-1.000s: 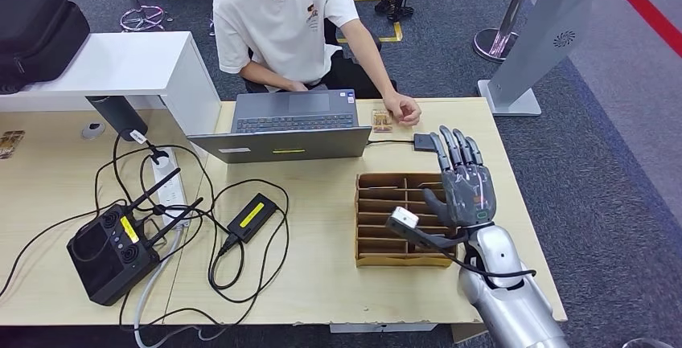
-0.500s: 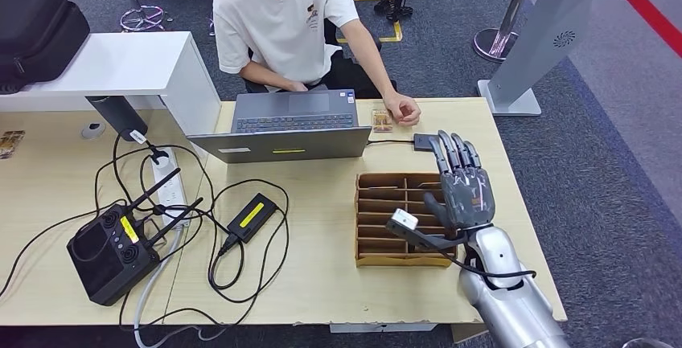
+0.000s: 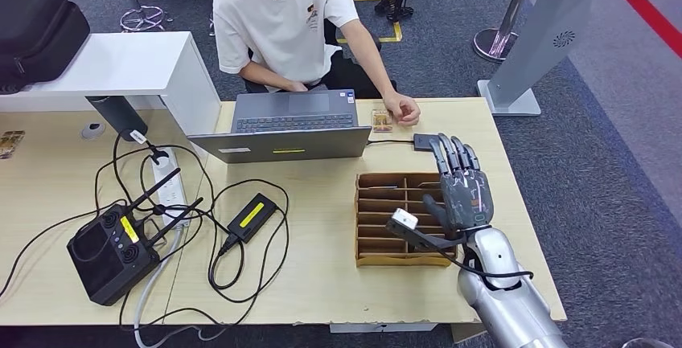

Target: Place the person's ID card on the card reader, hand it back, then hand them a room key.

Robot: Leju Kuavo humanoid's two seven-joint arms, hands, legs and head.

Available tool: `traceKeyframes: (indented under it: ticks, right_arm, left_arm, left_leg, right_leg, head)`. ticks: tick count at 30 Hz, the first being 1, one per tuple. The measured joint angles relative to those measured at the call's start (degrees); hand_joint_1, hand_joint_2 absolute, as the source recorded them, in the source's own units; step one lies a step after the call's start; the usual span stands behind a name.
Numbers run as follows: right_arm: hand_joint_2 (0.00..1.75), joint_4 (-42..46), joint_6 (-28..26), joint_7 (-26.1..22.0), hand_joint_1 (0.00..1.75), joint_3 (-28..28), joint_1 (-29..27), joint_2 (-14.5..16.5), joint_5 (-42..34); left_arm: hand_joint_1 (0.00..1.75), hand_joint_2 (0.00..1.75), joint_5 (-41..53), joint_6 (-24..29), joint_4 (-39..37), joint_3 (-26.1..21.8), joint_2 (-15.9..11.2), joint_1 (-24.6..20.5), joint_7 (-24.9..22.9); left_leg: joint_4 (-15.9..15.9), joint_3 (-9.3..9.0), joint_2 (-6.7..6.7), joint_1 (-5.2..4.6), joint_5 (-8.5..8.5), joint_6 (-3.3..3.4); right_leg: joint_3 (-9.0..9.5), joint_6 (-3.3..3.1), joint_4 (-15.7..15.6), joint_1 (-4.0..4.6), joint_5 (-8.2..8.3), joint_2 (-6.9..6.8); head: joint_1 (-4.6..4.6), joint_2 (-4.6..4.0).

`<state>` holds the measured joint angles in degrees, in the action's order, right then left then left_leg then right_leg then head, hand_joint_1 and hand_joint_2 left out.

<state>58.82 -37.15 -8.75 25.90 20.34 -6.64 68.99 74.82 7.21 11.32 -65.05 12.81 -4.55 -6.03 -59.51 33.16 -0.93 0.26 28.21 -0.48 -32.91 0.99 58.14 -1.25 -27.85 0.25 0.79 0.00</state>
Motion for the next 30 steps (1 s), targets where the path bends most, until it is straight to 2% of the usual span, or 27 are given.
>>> traceKeyframes:
  ticks: [30]
  right_arm:
    - [1.75,-0.84,-0.13,0.46,0.0,-0.17,0.4,-0.61,-0.31]
  left_arm:
    - [0.0,1.75,-0.06,0.0,0.0,0.0,0.0,0.0,-0.01]
  left_leg:
    - [0.0,-0.05,0.0,0.0,-0.02,-0.03]
  right_leg:
    - [0.04,-0.01,0.0,0.0,0.01,0.0]
  head:
    - [0.0,0.0]
